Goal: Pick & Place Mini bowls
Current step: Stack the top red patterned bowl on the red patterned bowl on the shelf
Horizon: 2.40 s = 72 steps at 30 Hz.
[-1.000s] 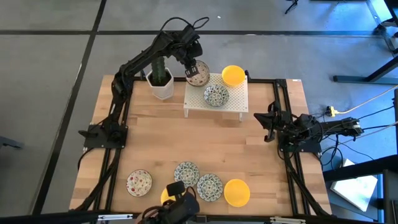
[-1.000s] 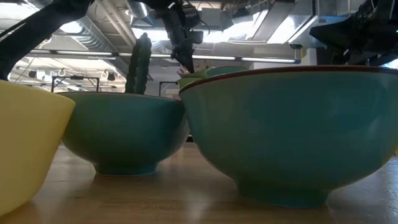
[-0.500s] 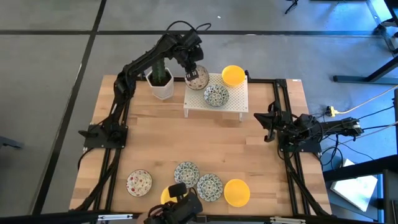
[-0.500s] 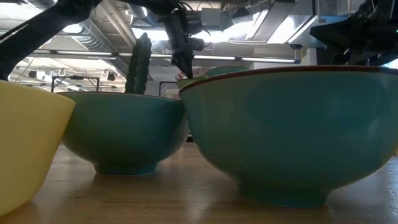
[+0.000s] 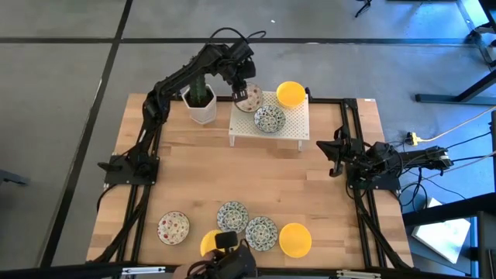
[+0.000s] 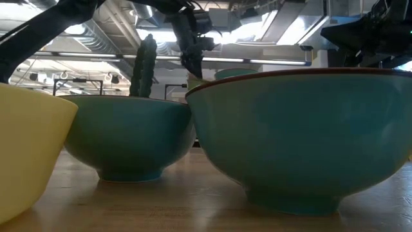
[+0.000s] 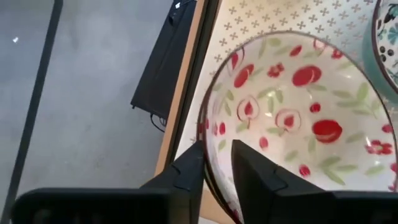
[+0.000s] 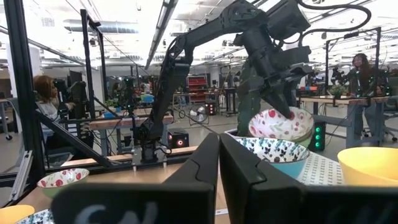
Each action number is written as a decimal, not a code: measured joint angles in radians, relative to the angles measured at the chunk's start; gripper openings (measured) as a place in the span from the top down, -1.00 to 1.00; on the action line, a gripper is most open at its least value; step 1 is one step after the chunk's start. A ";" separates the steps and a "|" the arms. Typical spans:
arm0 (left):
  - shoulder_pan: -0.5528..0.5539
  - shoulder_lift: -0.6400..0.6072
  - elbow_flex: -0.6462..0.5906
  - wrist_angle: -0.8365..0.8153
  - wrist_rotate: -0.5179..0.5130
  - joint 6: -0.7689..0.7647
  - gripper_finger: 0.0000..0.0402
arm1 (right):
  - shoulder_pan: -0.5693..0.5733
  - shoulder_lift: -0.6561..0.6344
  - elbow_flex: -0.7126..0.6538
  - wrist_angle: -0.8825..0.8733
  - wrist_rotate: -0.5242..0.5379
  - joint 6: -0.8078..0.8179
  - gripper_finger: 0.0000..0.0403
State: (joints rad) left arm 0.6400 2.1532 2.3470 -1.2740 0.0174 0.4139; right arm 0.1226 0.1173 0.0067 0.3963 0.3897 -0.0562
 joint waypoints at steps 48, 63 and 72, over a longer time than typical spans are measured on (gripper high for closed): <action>-0.135 -0.082 -0.264 0.452 -0.504 0.194 0.99 | 0.000 0.000 0.000 -0.005 -0.080 0.050 0.92; -0.111 -0.072 -0.264 0.392 -0.453 0.131 0.99 | 0.000 0.000 0.000 -0.005 -0.079 0.057 0.92; -0.110 -0.072 -0.264 0.380 -0.454 0.114 0.99 | 0.000 0.000 0.000 -0.005 -0.079 0.056 0.92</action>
State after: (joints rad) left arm 0.5304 2.0808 2.0827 -0.8941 -0.4367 0.5278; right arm 0.1230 0.1176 0.0067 0.3916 0.3107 0.0002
